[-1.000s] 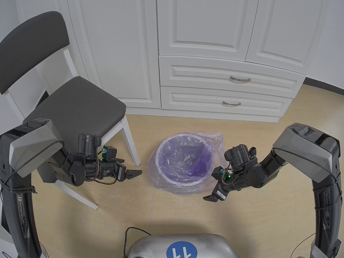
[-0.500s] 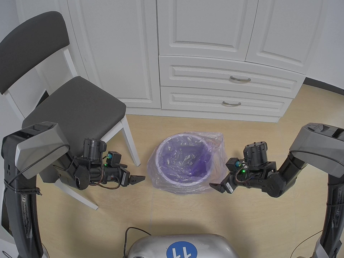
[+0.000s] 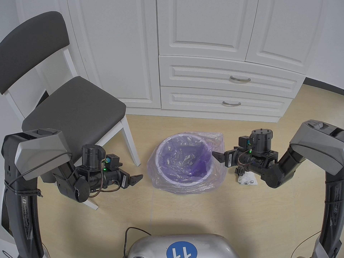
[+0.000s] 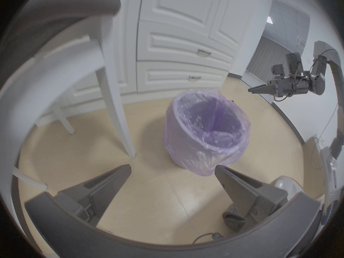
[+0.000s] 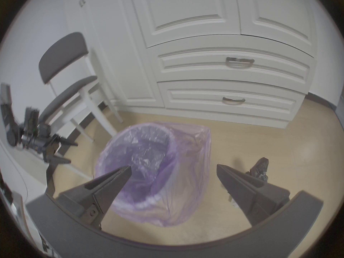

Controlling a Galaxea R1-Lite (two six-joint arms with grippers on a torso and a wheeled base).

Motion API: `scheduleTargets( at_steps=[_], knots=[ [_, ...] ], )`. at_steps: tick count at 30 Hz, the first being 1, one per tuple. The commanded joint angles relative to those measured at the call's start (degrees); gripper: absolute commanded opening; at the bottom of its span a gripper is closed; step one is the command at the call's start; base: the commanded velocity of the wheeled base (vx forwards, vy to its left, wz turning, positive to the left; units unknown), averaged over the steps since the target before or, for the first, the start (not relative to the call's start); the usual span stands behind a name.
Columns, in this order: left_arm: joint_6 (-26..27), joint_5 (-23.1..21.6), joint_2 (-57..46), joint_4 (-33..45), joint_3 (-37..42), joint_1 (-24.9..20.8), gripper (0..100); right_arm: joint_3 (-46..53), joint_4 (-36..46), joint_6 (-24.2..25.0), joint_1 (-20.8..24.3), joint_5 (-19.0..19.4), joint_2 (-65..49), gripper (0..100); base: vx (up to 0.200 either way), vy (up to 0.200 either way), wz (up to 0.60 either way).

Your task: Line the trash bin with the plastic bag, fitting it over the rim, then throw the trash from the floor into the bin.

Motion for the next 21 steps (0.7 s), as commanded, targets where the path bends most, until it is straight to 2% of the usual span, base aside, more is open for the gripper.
scheduleTargets(
  at_steps=[1,6,13,21],
  knots=[
    [-4.3,5.6,0.3,-13.2,10.3,-0.6,100,-13.9,4.3,8.7,-0.5,-0.3,11.2,100,0.000,0.000,0.00],
    [-5.0,7.1,1.0,-22.2,15.3,-0.4,100,-26.3,7.8,15.6,-2.2,-2.2,20.6,100,0.000,0.000,0.00],
    [-5.1,8.2,4.5,-30.5,17.6,-0.2,100,-32.0,9.7,15.8,-6.0,-2.1,25.5,100,0.000,0.000,0.00],
    [-5.1,8.1,5.1,-30.6,17.9,0.0,100,-32.7,10.3,16.8,-6.6,-1.5,26.4,100,0.000,0.000,0.00]
  ],
)
